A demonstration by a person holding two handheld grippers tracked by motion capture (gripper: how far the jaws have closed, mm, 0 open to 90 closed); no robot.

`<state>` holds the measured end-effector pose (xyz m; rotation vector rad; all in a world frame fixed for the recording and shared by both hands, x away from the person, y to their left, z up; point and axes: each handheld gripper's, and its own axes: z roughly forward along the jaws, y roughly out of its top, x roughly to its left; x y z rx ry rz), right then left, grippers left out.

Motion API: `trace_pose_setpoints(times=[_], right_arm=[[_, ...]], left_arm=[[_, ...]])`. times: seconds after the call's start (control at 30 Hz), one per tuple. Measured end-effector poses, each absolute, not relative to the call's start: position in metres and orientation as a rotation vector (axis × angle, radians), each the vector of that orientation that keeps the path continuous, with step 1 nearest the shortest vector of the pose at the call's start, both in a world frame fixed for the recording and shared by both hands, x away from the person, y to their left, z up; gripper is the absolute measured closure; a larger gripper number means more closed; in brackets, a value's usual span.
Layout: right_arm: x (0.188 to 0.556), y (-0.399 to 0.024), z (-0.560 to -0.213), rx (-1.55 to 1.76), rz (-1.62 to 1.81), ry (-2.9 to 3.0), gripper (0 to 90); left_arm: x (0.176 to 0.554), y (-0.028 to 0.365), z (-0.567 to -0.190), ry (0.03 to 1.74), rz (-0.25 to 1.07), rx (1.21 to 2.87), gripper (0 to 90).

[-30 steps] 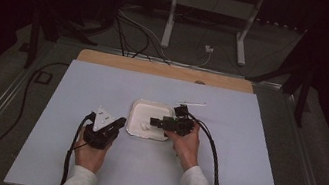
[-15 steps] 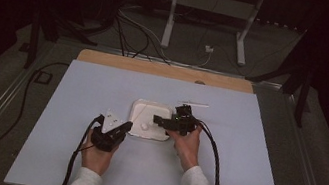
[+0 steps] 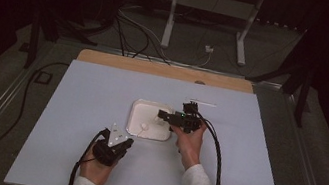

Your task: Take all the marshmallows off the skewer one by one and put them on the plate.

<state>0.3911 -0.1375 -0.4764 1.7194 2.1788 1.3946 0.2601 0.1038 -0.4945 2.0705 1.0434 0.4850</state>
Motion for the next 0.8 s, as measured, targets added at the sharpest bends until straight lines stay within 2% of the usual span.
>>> trace_pose_setpoints(times=[0.5, 0.8], right_arm=[[0.391, -0.138, -0.476, 1.733, 1.497, 2.189, 20.4], [0.389, -0.144, -0.475, 1.728, 1.485, 2.176, 19.6]], left_arm=[[0.262, 0.095, -0.500, 1.020, 0.491, 2.166, 90.0], [0.280, 0.107, -0.501, 1.184, 0.501, 2.079, 90.0]])
